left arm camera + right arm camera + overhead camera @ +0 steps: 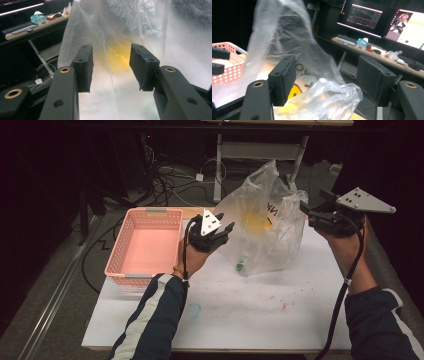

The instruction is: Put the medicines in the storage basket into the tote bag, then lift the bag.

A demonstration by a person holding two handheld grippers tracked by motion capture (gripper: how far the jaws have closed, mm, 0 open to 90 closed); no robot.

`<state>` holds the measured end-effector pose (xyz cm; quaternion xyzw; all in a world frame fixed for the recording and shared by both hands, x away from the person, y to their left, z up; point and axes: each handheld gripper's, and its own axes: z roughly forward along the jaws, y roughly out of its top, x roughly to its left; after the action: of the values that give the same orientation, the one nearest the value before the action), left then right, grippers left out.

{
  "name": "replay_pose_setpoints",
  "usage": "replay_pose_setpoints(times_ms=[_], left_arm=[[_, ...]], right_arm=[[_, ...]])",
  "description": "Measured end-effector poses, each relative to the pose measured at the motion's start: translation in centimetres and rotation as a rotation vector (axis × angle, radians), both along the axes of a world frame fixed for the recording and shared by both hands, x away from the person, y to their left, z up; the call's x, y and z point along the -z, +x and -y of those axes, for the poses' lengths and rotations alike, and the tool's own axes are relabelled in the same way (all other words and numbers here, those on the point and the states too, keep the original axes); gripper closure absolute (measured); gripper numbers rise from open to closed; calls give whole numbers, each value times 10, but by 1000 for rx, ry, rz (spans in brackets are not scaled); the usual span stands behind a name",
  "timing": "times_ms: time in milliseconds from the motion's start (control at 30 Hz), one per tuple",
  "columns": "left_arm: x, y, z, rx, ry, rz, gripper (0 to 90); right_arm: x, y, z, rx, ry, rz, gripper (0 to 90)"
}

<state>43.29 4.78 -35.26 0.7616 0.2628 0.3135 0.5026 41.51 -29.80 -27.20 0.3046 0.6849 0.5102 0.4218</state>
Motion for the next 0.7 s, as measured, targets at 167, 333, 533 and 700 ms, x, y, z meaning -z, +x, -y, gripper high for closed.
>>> replay_pose_setpoints(times_ms=[167,333,533,700], left_arm=[[0,-10,-7,5,51,30,420],[-1,-21,-13,0,71,51,279],[-3,-38,-22,30,81,65,194],[1,-51,-28,46,96,74,191]], right_arm=[[14,-10,-1,-14,-1,7,311],[21,-19,-2,-33,3,10,296],[30,-30,-6,-62,-6,-3,270],[38,-37,-8,-83,-5,-24,249]])
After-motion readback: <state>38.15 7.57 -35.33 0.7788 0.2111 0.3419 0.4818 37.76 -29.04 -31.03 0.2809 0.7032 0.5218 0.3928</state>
